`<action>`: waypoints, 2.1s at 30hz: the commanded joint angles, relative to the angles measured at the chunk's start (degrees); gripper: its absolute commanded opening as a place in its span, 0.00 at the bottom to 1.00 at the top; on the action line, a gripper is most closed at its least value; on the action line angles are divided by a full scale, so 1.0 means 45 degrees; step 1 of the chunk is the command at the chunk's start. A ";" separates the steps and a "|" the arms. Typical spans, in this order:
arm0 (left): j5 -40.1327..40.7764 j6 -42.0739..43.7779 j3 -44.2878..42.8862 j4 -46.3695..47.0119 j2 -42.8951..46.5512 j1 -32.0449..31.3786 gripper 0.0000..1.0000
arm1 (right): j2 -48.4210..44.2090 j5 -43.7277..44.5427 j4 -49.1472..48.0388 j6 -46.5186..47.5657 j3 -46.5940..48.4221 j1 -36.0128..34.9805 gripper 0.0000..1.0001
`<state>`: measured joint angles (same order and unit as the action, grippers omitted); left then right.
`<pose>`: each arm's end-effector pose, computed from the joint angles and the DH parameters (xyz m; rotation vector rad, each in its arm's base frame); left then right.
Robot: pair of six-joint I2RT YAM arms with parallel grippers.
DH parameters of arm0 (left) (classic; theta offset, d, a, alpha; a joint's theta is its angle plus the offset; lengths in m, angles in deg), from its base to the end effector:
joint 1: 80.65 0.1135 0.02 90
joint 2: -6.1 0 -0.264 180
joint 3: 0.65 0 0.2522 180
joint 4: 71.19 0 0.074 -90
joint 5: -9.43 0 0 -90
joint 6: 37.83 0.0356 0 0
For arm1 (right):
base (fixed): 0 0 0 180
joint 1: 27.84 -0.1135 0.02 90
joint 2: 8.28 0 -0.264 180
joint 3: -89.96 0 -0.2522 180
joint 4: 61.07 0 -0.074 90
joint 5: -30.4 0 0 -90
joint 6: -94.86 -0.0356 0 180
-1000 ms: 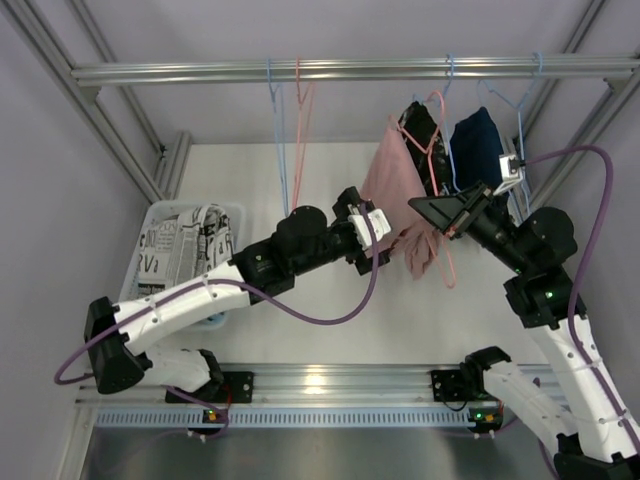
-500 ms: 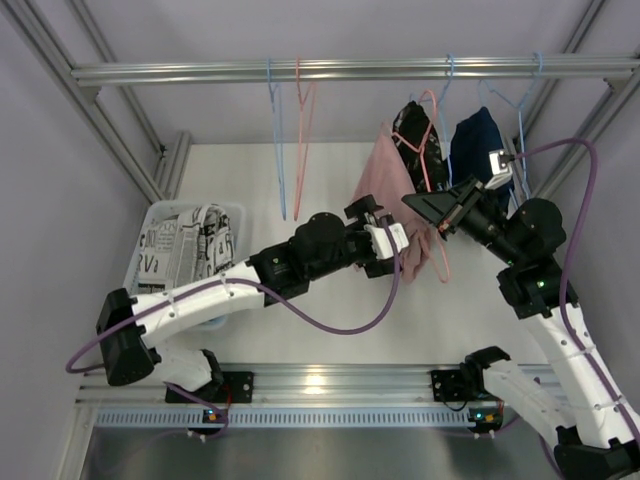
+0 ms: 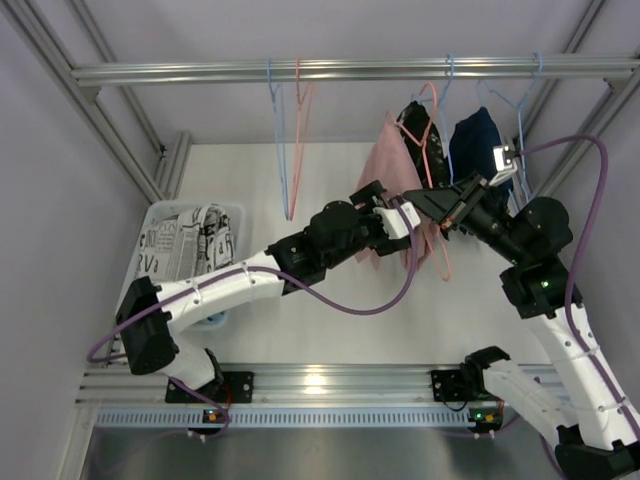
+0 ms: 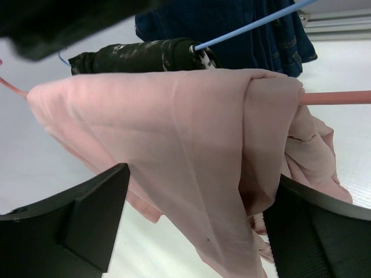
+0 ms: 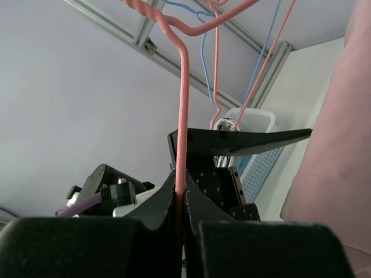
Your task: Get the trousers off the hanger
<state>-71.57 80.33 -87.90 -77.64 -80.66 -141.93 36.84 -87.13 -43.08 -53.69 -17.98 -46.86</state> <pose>0.1807 -0.3182 0.3679 1.0964 1.2763 -0.3044 0.1486 0.0686 0.4313 0.1055 1.5992 1.4232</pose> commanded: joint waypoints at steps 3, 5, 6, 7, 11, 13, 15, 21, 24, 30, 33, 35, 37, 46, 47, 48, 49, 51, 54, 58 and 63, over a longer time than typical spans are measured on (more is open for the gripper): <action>0.0384 -0.0652 -0.0718 0.0857 0.0061 0.0685 0.76 | -0.0360 -0.0210 -0.1682 0.0334 0.0872 -0.0225 0.00; 0.0248 -0.0692 -0.0796 0.0661 0.0061 0.0843 0.62 | -0.0379 -0.0210 -0.1799 0.0295 0.0775 -0.0225 0.00; 0.0228 -0.0711 -0.0816 0.0622 0.0061 0.0998 0.58 | -0.0398 -0.0269 -0.1877 0.0237 0.0716 -0.0244 0.00; 0.0131 -0.0711 -0.0816 0.0583 0.0081 0.1077 0.54 | -0.0399 -0.0289 -0.2013 0.0159 0.0638 -0.0245 0.00; -0.0357 -0.0712 -0.1108 0.0524 -0.0075 0.1215 0.35 | -0.0360 -0.0406 -0.2365 0.0002 0.0501 -0.0303 0.00; -0.0475 -0.0731 -0.1363 0.0524 -0.0231 0.1253 0.22 | -0.0282 -0.0523 -0.2482 -0.0057 0.0481 -0.0342 0.00; -0.0515 -0.0731 -0.1519 0.0641 -0.0406 0.1273 0.05 | -0.0242 -0.0581 -0.2600 -0.0076 0.0462 -0.0401 0.00; -0.0941 -0.1373 -0.2260 0.0525 -0.0253 0.1351 0.00 | -0.0164 -0.0407 -0.2386 0.0332 0.0267 -0.0420 0.00; -0.1450 -0.1939 -0.2514 -0.0175 0.0312 0.1351 0.00 | -0.0086 -0.0134 -0.2190 0.0548 0.0130 -0.0420 0.00; -0.2468 -0.3523 -0.3392 -0.1565 0.1660 0.1215 0.00 | 0.0070 0.0238 -0.1838 0.0685 -0.0358 -0.0420 0.00; -0.2136 -0.3875 -0.3765 -0.2346 0.2131 0.1195 0.00 | 0.0265 0.0336 -0.1780 0.0919 -0.0514 -0.0420 0.00; -0.1671 -0.4090 -0.3863 -0.2716 0.2345 0.1195 0.00 | 0.0363 0.0317 -0.1857 0.1094 -0.0729 -0.0420 0.00; -0.1686 -0.4246 -0.4039 -0.2893 0.2678 0.1195 0.00 | 0.0344 0.0434 -0.1877 0.1212 -0.1001 -0.0420 0.00; -0.1061 -0.3837 -0.6517 -0.2973 0.2894 0.1215 0.00 | 0.0383 0.0687 -0.1331 0.2150 -0.1218 -0.0401 0.00; -0.1061 -0.3798 -0.7061 -0.2895 0.2797 0.1215 0.00 | 0.0402 0.0707 -0.1292 0.2247 -0.1218 -0.0401 0.00; -0.1061 -0.3778 -0.7318 -0.2836 0.2757 0.1215 0.00 | 0.0422 0.0746 -0.1272 0.2325 -0.1218 -0.0401 0.00; -0.1119 -0.3797 -0.7610 -0.2700 0.2679 0.1234 0.00 | 0.0460 0.0785 -0.1214 0.2384 -0.1237 -0.0401 0.00; -0.1236 -0.3953 -0.8528 -0.2679 0.2367 0.1234 0.00 | 0.0500 0.0805 -0.1155 0.2521 -0.1238 -0.0401 0.00; -0.1607 -0.4324 -0.9678 -0.2601 0.1919 0.1215 0.00 | 0.0617 0.0825 -0.1077 0.2677 -0.1238 -0.0420 0.00; -0.1492 -0.4540 -1.1126 -0.2446 0.1371 0.1234 0.00 | 0.0734 0.0825 -0.1057 0.2795 -0.1238 -0.0401 0.00; -0.0652 -0.3312 -1.2320 -0.2153 0.1311 0.1486 0.00 | 0.0734 0.0785 -0.0959 0.3048 -0.1121 -0.0401 0.00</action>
<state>-77.13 62.19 -139.53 -95.19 -75.79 -136.14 40.42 -83.83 -46.42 -42.08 -23.51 -47.87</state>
